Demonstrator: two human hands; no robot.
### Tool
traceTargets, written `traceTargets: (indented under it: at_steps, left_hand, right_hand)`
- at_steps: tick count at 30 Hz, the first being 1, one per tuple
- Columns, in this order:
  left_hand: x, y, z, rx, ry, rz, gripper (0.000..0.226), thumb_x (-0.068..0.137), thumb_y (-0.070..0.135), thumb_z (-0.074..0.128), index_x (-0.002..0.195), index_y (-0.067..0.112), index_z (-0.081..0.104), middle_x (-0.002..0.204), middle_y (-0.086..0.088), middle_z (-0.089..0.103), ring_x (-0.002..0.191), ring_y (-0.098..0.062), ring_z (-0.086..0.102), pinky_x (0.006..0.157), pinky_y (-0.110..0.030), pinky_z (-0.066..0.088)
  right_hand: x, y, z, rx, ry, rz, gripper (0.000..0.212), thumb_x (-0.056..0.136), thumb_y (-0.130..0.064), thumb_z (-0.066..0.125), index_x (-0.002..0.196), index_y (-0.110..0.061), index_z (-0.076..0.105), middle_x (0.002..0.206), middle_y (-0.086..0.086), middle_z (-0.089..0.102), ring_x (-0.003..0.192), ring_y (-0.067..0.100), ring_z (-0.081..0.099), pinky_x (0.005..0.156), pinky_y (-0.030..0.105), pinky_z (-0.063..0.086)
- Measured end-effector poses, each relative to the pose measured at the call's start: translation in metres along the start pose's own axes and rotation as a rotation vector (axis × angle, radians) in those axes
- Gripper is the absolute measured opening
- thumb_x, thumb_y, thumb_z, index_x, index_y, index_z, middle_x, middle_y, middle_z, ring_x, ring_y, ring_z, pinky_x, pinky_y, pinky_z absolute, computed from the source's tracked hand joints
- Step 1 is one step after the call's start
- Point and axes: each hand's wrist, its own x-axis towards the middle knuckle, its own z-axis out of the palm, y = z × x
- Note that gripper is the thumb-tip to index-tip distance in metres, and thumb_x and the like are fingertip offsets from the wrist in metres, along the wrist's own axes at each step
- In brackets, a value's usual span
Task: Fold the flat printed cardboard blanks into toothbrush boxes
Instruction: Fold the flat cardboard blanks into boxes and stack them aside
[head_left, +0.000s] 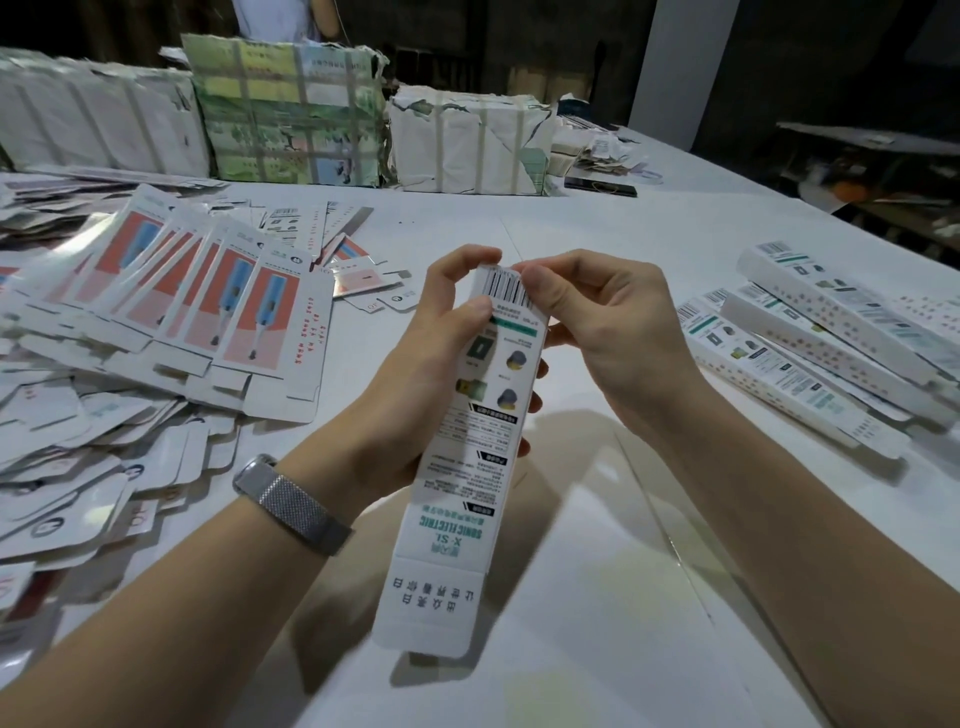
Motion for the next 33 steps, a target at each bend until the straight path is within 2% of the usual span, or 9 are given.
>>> traceTargets:
  at_steps: [5, 9, 11, 13, 15, 18, 24, 29, 33]
  left_hand:
    - [0.0, 0.002, 0.004, -0.119, 0.037, 0.119, 0.027, 0.108, 0.026, 0.033, 0.132, 0.039, 0.036, 0.098, -0.001, 0.071, 0.077, -0.02, 0.066, 0.069, -0.047, 0.058]
    - [-0.004, 0.001, -0.011, 0.198, 0.199, 0.41, 0.041, 0.105, -0.004, 0.026, 0.145, 0.005, 0.024, 0.096, 0.001, 0.051, 0.071, 0.013, 0.062, 0.067, -0.008, 0.048]
    - [-0.007, 0.0, -0.012, -0.002, 0.235, 0.413, 0.038, 0.101, -0.015, 0.022, 0.138, -0.017, 0.025, 0.102, -0.01, 0.05, 0.072, 0.01, 0.062, 0.066, -0.004, 0.045]
    - [-0.004, -0.003, -0.007, 0.035, 0.201, 0.454, 0.035, 0.108, 0.008, 0.027, 0.142, 0.011, 0.029, 0.127, -0.02, 0.049, 0.09, -0.003, 0.067, 0.074, -0.014, 0.051]
    - [0.008, -0.006, -0.004, 0.028, -0.002, 0.276, 0.036, 0.101, 0.048, 0.037, 0.137, 0.052, 0.033, 0.145, 0.0, 0.045, 0.121, -0.015, 0.059, 0.09, -0.04, 0.054]
    - [0.015, -0.015, -0.026, 0.162, 0.116, 0.227, 0.044, 0.088, 0.068, 0.046, 0.127, 0.077, 0.03, 0.137, 0.025, 0.04, 0.134, -0.014, 0.042, 0.1, -0.053, 0.047]
    - [0.024, -0.033, -0.04, 0.294, 0.176, 0.205, 0.053, 0.079, 0.076, 0.056, 0.127, 0.055, 0.055, 0.123, 0.02, 0.064, 0.117, 0.001, 0.058, 0.091, -0.051, 0.051]
    - [0.023, -0.034, -0.04, 0.308, 0.153, 0.213, 0.058, 0.074, 0.08, 0.059, 0.121, 0.047, 0.062, 0.123, 0.008, 0.067, 0.116, -0.011, 0.062, 0.083, -0.048, 0.05]
    - [0.025, -0.037, -0.04, 0.297, 0.141, 0.228, 0.041, 0.082, 0.064, 0.053, 0.118, 0.046, 0.064, 0.117, 0.006, 0.069, 0.111, -0.012, 0.063, 0.081, -0.047, 0.049]
  right_hand:
    - [-0.002, 0.003, 0.011, -0.324, 0.047, -0.106, 0.043, 0.094, -0.036, 0.066, 0.135, -0.029, 0.059, 0.117, -0.005, 0.054, 0.103, 0.007, 0.056, 0.083, 0.022, 0.051]
    - [-0.007, -0.002, 0.02, -0.444, -0.066, -0.107, 0.078, 0.082, -0.044, 0.063, 0.153, -0.03, 0.034, 0.113, -0.006, 0.04, 0.091, -0.016, 0.045, 0.076, 0.004, 0.04]
    - [-0.01, -0.005, 0.021, -0.409, -0.187, -0.066, 0.09, 0.075, -0.037, 0.064, 0.156, -0.026, 0.026, 0.113, -0.006, 0.039, 0.093, -0.015, 0.047, 0.074, 0.007, 0.044]
    - [-0.011, -0.009, 0.017, -0.434, -0.219, -0.069, 0.092, 0.073, -0.034, 0.065, 0.156, -0.025, 0.026, 0.114, -0.005, 0.042, 0.096, -0.011, 0.049, 0.074, 0.01, 0.046]
    - [-0.006, -0.015, 0.006, -0.495, -0.14, -0.112, 0.086, 0.076, -0.033, 0.069, 0.154, -0.026, 0.034, 0.117, -0.004, 0.048, 0.098, -0.007, 0.052, 0.075, 0.011, 0.048]
    - [0.009, -0.025, -0.036, -0.687, 0.123, -0.153, 0.074, 0.08, -0.024, 0.072, 0.148, -0.029, 0.044, 0.127, -0.005, 0.055, 0.102, 0.005, 0.056, 0.085, 0.021, 0.052]
    - [0.029, -0.024, -0.161, -1.19, 0.637, 0.13, 0.062, 0.083, -0.008, 0.061, 0.141, -0.029, 0.054, 0.134, 0.007, 0.053, 0.117, 0.033, 0.053, 0.09, 0.04, 0.045]
    - [0.041, 0.011, -0.194, -1.249, 0.586, 0.565, 0.045, 0.093, -0.011, 0.056, 0.134, -0.029, 0.06, 0.137, 0.006, 0.051, 0.129, 0.034, 0.039, 0.101, 0.048, 0.035]
    - [0.04, 0.019, -0.193, -1.287, 0.657, 0.501, 0.045, 0.091, -0.013, 0.059, 0.134, -0.028, 0.06, 0.145, 0.002, 0.047, 0.137, 0.031, 0.031, 0.11, 0.051, 0.026]
